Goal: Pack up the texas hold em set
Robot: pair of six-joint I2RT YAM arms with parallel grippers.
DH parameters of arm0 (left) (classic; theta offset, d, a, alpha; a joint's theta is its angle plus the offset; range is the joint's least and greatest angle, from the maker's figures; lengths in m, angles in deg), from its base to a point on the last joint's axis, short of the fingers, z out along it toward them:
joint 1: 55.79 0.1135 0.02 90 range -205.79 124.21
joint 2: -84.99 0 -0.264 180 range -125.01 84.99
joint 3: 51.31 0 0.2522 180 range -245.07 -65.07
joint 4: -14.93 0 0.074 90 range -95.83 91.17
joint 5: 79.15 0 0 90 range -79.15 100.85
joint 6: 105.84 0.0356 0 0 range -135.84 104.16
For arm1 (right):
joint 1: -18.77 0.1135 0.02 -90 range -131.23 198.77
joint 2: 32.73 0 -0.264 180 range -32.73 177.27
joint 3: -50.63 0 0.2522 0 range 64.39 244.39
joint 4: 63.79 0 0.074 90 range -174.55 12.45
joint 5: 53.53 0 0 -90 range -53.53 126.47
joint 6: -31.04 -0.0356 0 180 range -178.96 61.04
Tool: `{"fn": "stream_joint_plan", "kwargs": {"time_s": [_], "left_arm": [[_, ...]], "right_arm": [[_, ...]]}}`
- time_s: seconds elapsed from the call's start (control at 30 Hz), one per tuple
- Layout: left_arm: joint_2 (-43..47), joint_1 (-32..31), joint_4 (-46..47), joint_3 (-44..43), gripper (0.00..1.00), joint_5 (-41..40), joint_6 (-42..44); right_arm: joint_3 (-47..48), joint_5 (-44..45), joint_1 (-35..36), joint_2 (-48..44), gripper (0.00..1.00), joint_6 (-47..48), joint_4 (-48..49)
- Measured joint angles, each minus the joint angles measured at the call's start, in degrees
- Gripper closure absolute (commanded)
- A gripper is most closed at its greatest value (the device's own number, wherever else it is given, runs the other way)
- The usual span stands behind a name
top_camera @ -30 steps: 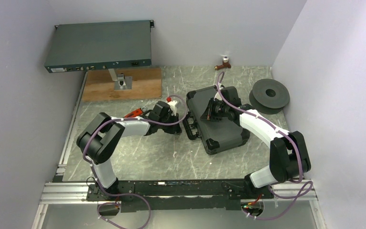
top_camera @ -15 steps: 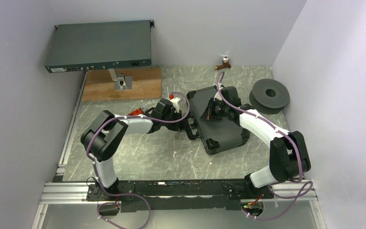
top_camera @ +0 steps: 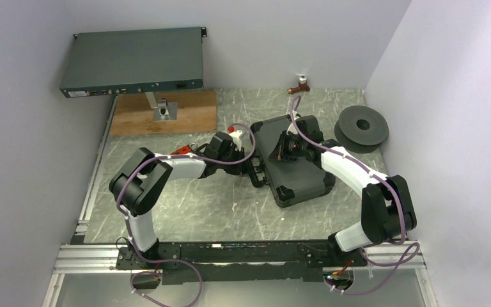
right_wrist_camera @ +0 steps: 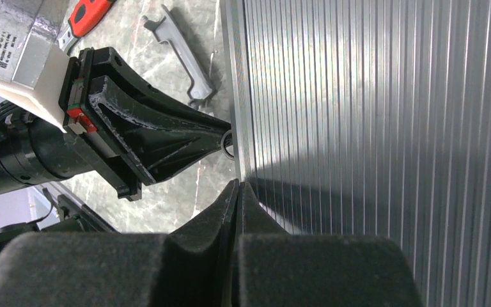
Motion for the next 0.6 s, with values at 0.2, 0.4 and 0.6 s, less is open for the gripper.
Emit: {"fn": "stream_joint_plan", "kwargs": {"time_s": [0.2,0.4,0.6], "left_arm": [[-0.1,-0.3,-0.1,-1.0,0.85,0.0,0.0],[-0.5,-0.5,-0.4,-1.4,0.86,0.0,0.1],[-1.0,-0.5,-1.2,-2.3,0.85,0.0,0.2]], "right_arm": [[0.1,0.0,0.0,0.1,1.0,0.0,0.0],[0.1,0.0,0.0,0.1,1.0,0.0,0.0],[0.1,0.0,0.0,0.3,1.0,0.0,0.5]]}}
